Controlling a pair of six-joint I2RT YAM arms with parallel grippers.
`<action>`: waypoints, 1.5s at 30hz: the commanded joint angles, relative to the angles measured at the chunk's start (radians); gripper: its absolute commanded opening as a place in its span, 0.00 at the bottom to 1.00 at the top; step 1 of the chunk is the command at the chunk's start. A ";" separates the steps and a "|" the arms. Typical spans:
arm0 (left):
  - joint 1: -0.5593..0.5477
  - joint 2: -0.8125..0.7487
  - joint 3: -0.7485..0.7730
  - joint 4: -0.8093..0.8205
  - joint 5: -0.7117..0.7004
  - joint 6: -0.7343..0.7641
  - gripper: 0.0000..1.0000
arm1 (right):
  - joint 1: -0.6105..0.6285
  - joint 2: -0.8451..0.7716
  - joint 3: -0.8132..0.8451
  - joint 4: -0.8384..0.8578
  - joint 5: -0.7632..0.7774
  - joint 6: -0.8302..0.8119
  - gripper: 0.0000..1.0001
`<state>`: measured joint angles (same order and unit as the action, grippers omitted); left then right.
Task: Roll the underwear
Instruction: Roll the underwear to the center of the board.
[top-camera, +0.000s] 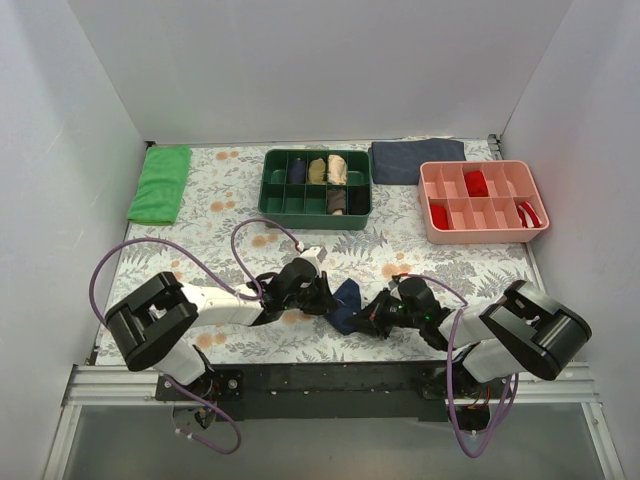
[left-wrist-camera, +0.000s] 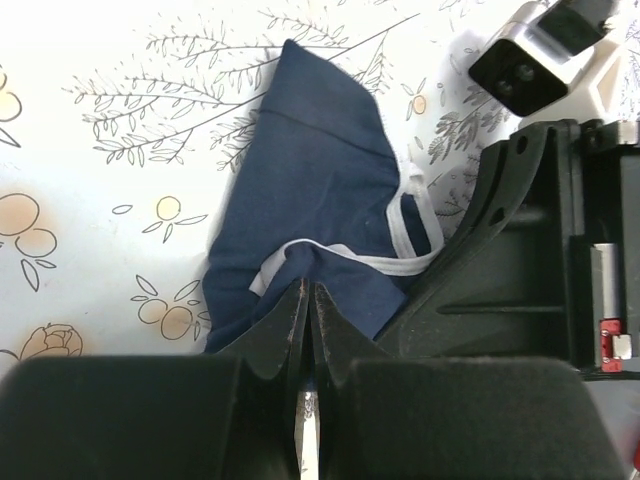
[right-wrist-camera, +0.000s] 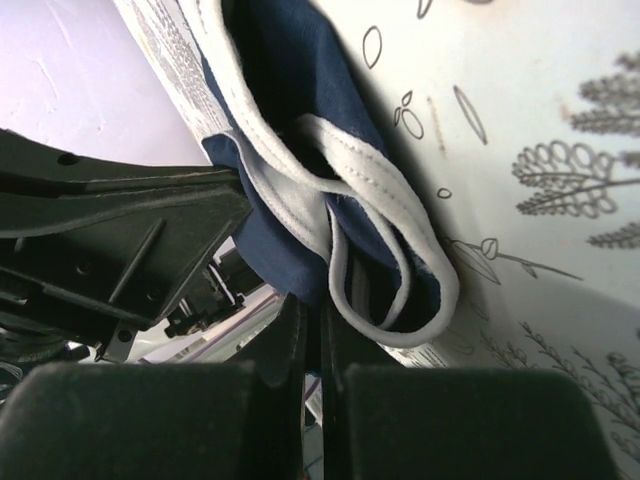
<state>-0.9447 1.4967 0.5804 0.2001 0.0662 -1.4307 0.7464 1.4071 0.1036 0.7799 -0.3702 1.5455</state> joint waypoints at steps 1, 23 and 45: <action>-0.003 0.014 -0.048 0.056 -0.019 -0.020 0.00 | -0.001 -0.017 0.054 -0.074 0.016 -0.070 0.07; -0.003 0.100 -0.002 0.078 -0.005 -0.008 0.00 | 0.152 -0.306 0.404 -1.029 0.612 -0.707 0.52; -0.003 0.162 0.076 0.061 0.142 0.061 0.00 | 0.366 -0.301 0.547 -1.070 0.571 -1.263 0.52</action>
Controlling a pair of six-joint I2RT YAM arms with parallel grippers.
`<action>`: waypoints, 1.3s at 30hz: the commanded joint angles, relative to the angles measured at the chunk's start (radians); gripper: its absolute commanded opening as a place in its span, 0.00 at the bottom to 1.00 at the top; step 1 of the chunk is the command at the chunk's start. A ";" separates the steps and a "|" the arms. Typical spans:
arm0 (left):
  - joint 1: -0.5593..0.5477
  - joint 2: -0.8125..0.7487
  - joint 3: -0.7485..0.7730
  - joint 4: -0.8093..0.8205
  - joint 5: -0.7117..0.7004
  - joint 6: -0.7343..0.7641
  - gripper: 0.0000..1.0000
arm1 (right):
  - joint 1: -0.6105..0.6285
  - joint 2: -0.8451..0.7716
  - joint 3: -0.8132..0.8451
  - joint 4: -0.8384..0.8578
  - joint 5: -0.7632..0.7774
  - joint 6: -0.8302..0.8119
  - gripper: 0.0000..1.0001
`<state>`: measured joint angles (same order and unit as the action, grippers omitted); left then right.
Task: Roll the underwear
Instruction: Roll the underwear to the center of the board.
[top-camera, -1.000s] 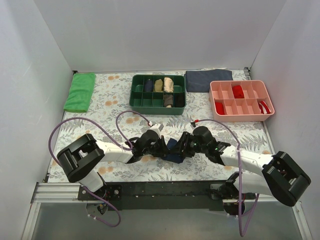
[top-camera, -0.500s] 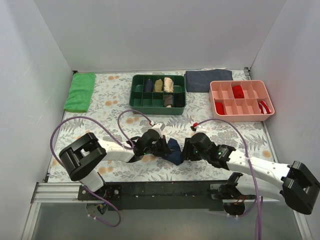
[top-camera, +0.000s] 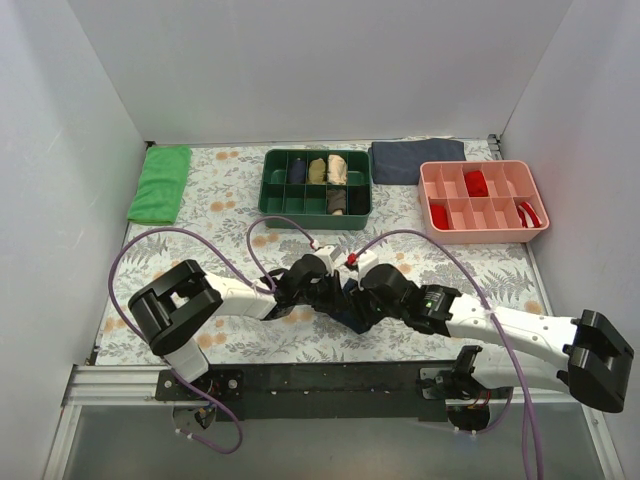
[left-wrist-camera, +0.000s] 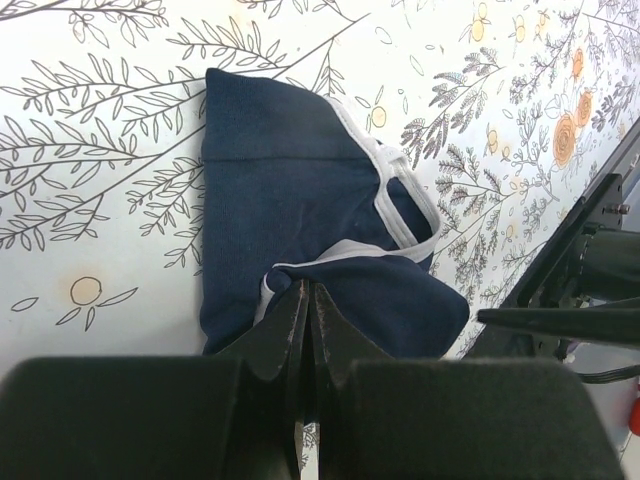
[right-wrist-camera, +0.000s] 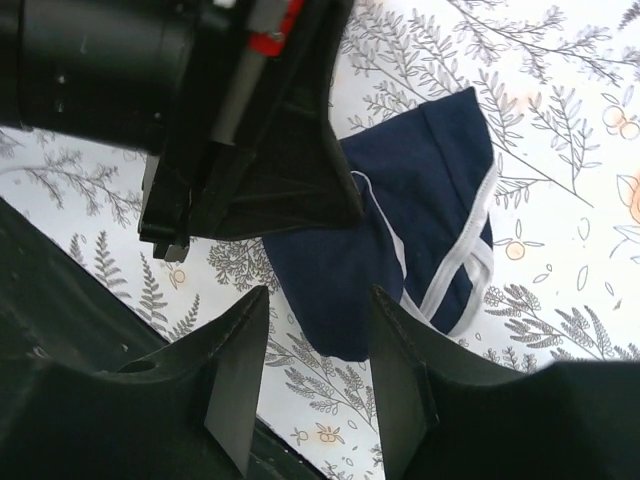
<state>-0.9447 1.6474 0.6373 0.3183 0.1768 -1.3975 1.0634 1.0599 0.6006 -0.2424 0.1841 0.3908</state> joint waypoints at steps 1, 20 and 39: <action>-0.003 0.012 0.021 -0.061 0.033 0.028 0.00 | 0.056 0.054 0.050 -0.051 0.034 -0.110 0.52; -0.002 0.029 0.035 -0.073 0.075 0.037 0.00 | 0.136 0.167 0.011 -0.031 0.094 -0.162 0.55; 0.030 0.020 0.038 -0.082 0.087 0.017 0.00 | 0.230 0.279 -0.002 -0.034 0.247 0.066 0.31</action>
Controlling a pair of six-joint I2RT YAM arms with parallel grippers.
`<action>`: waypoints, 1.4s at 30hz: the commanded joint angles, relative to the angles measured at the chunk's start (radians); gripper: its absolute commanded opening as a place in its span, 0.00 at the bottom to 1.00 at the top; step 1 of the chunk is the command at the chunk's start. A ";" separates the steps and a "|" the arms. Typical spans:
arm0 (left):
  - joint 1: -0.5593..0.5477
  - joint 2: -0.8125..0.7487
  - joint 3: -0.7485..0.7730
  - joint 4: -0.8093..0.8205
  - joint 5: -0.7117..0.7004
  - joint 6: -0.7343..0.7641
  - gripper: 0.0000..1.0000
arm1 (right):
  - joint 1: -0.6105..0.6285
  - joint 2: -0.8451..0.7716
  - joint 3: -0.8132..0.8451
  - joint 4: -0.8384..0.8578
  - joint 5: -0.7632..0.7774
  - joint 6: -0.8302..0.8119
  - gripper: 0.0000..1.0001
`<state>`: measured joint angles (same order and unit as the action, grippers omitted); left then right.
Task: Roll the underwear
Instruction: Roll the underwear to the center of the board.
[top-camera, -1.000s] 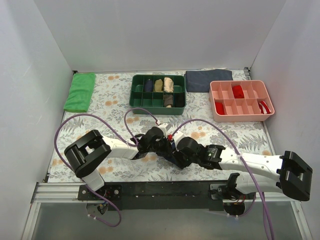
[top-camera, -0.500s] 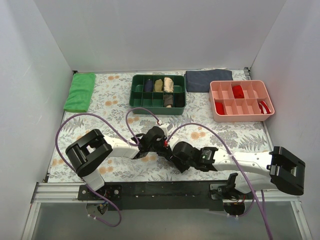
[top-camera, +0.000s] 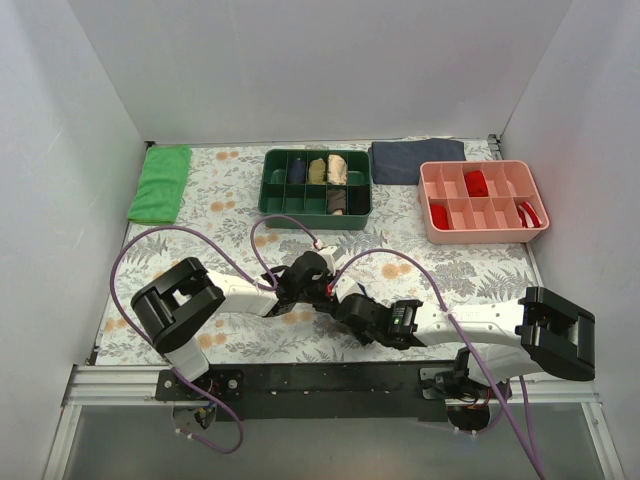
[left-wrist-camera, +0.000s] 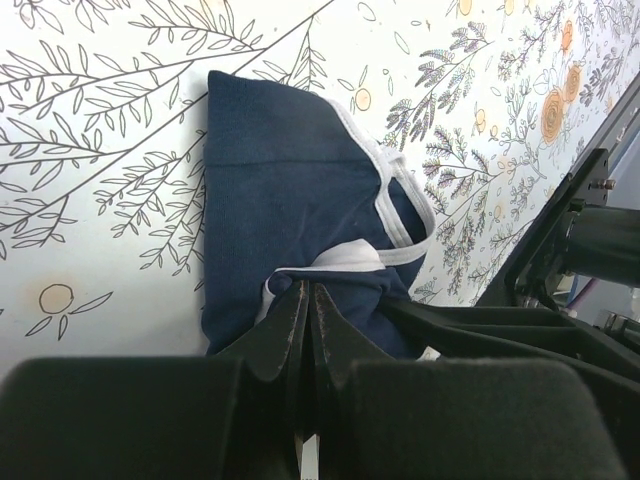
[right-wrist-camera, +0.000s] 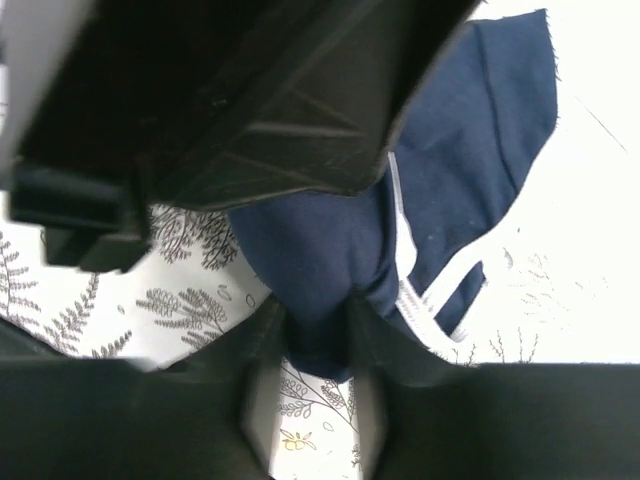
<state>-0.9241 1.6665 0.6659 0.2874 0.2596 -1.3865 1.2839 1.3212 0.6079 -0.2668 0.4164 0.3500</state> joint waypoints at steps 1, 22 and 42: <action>0.011 -0.002 0.009 -0.053 0.006 0.006 0.00 | 0.009 0.018 -0.011 -0.005 0.015 0.115 0.28; 0.096 -0.227 0.029 -0.160 -0.177 -0.020 0.28 | -0.031 -0.143 -0.221 0.300 -0.227 0.213 0.07; 0.131 -0.594 -0.107 -0.277 -0.169 0.010 0.38 | -0.330 -0.128 -0.250 0.515 -0.729 0.331 0.08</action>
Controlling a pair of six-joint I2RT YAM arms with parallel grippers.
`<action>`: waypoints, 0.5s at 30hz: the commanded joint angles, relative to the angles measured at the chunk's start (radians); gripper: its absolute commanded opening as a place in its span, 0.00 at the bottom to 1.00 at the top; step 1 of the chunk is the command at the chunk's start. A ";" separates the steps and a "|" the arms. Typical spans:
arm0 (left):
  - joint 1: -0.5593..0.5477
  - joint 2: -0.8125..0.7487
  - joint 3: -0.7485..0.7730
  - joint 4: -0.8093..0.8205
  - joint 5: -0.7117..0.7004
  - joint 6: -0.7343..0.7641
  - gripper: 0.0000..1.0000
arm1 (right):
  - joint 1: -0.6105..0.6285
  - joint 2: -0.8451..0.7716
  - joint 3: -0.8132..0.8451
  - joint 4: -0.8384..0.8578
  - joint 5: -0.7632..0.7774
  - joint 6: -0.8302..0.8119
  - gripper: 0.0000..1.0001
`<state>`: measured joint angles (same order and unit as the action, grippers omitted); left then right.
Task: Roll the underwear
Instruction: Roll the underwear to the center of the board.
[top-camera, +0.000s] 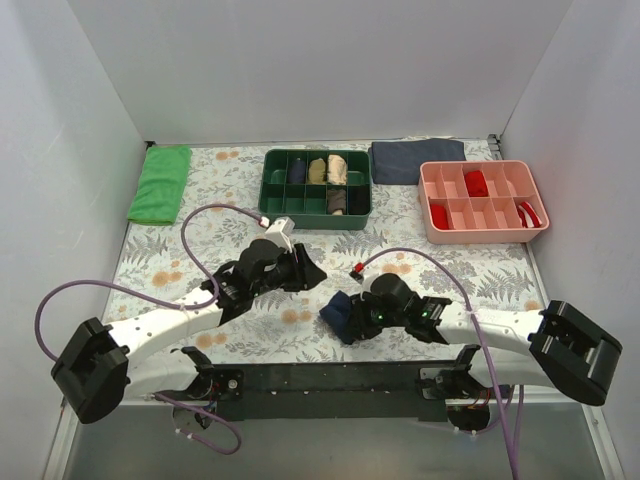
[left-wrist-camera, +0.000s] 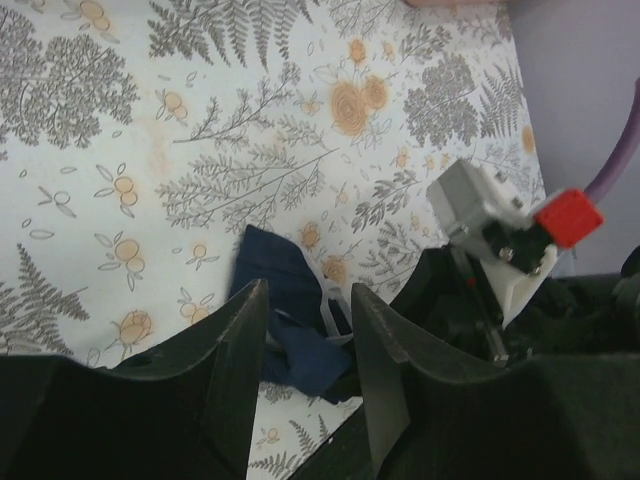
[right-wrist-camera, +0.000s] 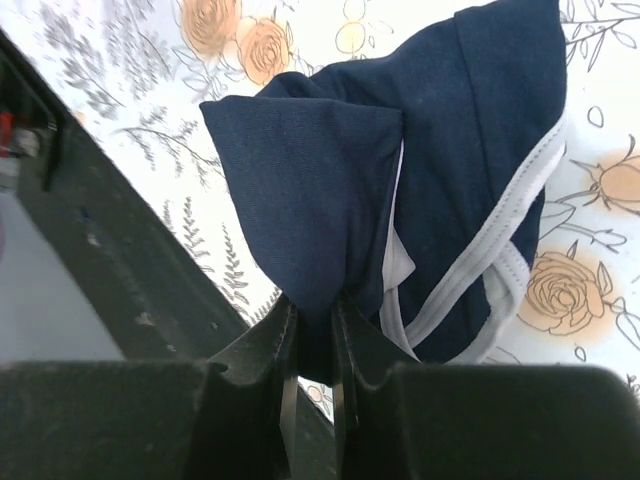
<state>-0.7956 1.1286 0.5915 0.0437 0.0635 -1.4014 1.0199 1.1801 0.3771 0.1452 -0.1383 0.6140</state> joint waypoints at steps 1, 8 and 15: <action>0.002 -0.062 -0.042 -0.034 0.035 0.028 0.37 | -0.082 0.025 -0.029 0.132 -0.223 0.090 0.08; 0.002 -0.076 -0.059 -0.025 0.119 0.048 0.33 | -0.191 0.105 -0.057 0.221 -0.391 0.145 0.08; -0.016 -0.038 -0.068 0.005 0.242 0.097 0.14 | -0.253 0.196 -0.116 0.384 -0.478 0.256 0.08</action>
<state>-0.7959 1.0824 0.5442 0.0292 0.2199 -1.3525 0.7902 1.3579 0.3103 0.3977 -0.5350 0.7845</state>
